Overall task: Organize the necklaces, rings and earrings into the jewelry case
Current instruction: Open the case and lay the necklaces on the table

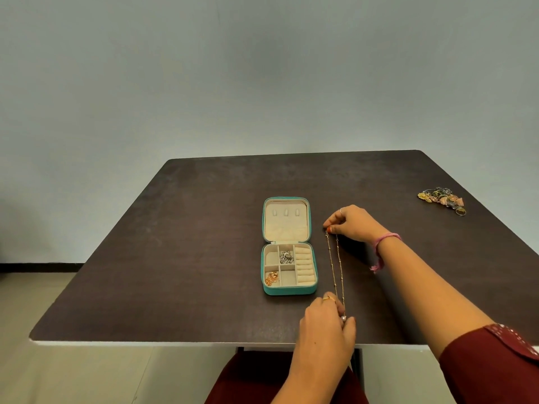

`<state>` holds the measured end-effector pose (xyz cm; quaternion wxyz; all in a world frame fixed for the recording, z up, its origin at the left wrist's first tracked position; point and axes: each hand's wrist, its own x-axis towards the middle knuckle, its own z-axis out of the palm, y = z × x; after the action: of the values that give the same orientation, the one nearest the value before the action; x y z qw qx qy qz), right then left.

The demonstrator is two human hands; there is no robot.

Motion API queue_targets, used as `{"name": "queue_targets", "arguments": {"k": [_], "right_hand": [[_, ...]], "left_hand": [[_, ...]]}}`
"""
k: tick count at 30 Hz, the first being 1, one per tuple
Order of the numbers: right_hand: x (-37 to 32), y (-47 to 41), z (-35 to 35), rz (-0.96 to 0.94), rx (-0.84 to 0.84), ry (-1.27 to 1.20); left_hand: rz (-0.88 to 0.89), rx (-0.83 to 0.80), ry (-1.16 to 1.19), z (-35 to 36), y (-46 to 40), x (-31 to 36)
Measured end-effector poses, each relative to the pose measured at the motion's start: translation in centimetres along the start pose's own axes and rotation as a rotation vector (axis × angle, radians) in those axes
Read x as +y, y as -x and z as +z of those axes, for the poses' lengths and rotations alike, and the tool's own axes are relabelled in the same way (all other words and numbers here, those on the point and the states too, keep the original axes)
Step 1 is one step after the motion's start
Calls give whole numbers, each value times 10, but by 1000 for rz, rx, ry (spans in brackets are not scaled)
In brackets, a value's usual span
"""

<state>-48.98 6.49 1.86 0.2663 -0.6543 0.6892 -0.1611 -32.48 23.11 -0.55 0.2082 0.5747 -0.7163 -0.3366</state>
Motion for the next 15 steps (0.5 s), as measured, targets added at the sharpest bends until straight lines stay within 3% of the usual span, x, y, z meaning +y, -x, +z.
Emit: {"name": "queue_targets", "arguments": {"k": [3, 8, 12, 15], "right_hand": [[-10, 7, -1, -65, 23, 104], [-35, 32, 0, -176, 233, 210], [-38, 40, -2, -116, 267, 331], [-25, 34, -2, -44, 227, 296]], "left_hand": [[36, 11, 54, -5, 2, -3], [84, 101, 213, -30, -2, -14], [114, 181, 227, -46, -6, -28], [175, 104, 173, -44, -1, -33]]}}
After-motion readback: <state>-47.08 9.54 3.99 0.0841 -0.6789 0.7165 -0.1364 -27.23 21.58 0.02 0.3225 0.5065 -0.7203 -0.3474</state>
